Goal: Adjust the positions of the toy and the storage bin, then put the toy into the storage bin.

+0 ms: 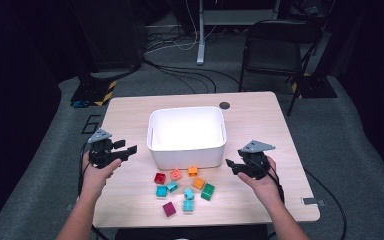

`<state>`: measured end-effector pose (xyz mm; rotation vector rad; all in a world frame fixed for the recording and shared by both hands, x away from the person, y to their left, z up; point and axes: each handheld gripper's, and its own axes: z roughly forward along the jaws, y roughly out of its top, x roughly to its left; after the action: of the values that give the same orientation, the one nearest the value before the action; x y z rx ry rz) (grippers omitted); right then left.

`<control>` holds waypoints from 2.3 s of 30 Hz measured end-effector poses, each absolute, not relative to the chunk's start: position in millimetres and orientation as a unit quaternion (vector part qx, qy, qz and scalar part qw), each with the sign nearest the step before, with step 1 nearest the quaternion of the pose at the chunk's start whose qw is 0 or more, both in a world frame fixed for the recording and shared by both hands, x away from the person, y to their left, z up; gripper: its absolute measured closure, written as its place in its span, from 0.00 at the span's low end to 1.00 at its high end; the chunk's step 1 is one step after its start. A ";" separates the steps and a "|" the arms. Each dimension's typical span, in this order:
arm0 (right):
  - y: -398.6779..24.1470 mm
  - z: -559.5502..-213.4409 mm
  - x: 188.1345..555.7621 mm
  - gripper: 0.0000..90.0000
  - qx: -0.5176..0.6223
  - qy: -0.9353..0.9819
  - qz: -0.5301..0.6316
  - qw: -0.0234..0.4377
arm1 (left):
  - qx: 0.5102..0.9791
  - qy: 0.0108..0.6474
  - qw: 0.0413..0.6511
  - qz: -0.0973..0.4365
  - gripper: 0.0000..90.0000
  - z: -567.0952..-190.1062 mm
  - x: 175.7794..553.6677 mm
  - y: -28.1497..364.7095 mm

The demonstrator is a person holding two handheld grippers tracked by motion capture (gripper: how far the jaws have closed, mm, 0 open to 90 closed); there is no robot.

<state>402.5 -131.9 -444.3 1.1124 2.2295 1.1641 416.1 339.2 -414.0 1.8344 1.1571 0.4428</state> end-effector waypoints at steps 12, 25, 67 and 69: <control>-134.2 -461.0 396.4 0.46 0.391 0.804 0.410 0.180 | 0.729 0.492 0.443 0.173 0.47 -456.7 410.2 350.7; -130.5 -483.1 390.5 0.45 0.386 0.816 0.403 0.151 | 0.751 0.475 0.414 0.196 0.47 -483.8 413.5 352.1; -84.2 -501.6 372.9 0.48 0.295 0.860 0.406 0.095 | 0.747 0.497 0.402 0.184 0.45 -493.1 424.3 350.9; -81.1 -502.6 373.3 0.48 0.296 0.859 0.407 0.094 | 0.747 0.497 0.402 0.185 0.45 -493.0 423.8 351.1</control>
<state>373.3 -81.1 -502.6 0.8774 2.5495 1.2071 423.8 351.1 -493.0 1.8866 1.2547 0.4664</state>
